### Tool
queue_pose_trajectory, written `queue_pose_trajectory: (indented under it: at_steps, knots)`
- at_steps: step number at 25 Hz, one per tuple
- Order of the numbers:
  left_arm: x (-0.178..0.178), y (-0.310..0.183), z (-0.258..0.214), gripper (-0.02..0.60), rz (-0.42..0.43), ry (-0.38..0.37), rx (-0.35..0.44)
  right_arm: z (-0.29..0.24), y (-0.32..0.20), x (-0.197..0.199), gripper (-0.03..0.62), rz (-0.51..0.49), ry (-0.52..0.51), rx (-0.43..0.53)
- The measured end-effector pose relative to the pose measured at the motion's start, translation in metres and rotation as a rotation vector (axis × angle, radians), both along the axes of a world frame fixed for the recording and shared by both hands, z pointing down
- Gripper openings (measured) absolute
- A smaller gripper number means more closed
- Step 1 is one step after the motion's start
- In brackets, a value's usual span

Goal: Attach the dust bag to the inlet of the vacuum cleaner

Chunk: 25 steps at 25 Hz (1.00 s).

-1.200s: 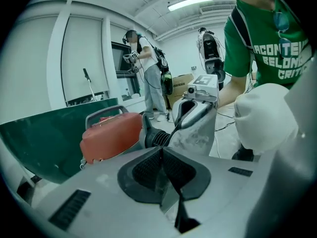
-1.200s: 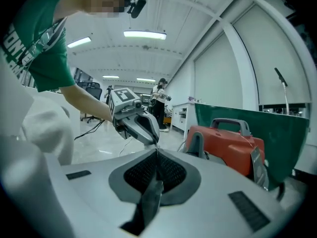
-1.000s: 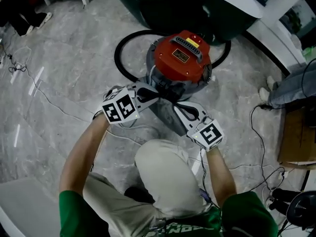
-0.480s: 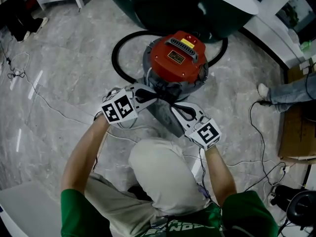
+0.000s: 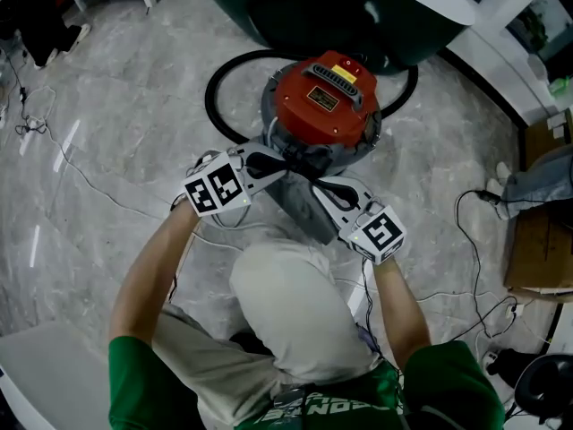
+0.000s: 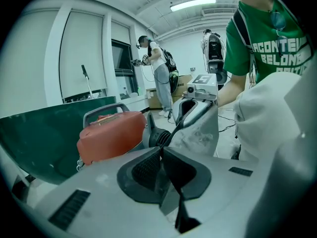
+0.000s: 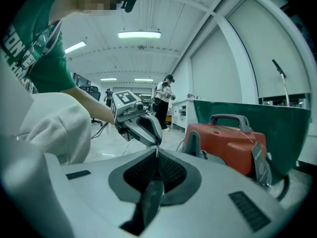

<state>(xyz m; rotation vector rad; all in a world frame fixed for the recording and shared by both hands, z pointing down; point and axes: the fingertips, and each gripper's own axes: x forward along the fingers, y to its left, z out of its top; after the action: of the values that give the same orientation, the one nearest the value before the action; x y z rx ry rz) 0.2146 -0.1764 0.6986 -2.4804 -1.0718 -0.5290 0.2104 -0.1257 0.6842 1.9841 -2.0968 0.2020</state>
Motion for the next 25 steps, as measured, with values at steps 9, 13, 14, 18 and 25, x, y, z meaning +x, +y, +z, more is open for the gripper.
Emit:
queue_pose_trajectory:
  at_steps: [9,13,14,18,25]
  knots:
    - [0.02,0.001,-0.001,0.025,-0.021,0.003,0.013,0.0,0.002,0.017,0.02,0.023,-0.042,0.028]
    - [0.03,0.001,-0.001,0.028,-0.024,0.007,0.022,0.001,0.002,0.026,0.026,0.023,-0.037,0.031]
    - [0.032,0.001,-0.001,0.029,-0.026,0.01,0.023,0.001,0.002,0.028,0.028,0.021,-0.039,0.033]
    - [0.038,0.001,-0.002,0.028,-0.028,0.018,0.018,0.0,0.003,0.033,0.029,0.001,-0.056,0.044]
    - [0.038,0.0,-0.002,0.028,-0.025,0.015,-0.013,0.0,0.002,0.034,0.029,-0.02,-0.1,0.067]
